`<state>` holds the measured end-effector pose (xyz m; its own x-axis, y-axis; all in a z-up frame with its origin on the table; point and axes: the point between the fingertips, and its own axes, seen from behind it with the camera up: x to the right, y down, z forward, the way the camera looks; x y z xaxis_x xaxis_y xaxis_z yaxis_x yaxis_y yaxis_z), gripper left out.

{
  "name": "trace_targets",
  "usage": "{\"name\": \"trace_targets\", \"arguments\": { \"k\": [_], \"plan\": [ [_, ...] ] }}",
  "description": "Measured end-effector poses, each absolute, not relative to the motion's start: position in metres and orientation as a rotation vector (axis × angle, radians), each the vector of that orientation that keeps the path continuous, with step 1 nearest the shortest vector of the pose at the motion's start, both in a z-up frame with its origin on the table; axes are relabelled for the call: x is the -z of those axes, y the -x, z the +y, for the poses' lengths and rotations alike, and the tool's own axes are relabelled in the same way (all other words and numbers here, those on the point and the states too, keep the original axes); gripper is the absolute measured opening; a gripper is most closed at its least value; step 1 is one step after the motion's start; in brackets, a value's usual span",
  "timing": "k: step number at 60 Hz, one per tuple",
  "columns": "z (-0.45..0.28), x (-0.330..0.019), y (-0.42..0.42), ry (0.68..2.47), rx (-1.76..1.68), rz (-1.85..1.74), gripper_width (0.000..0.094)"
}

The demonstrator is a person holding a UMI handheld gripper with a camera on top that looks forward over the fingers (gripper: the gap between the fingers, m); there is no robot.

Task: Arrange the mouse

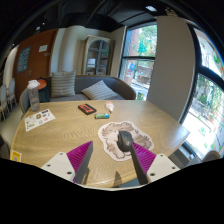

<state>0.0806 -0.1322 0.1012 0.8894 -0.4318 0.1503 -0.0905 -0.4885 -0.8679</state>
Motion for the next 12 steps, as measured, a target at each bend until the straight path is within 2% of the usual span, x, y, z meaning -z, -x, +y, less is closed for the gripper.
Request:
{"name": "trace_targets", "arguments": {
  "k": [12],
  "plan": [
    [-0.157,-0.088,0.045,2.069,0.310,0.283,0.0767]
  ]
}}
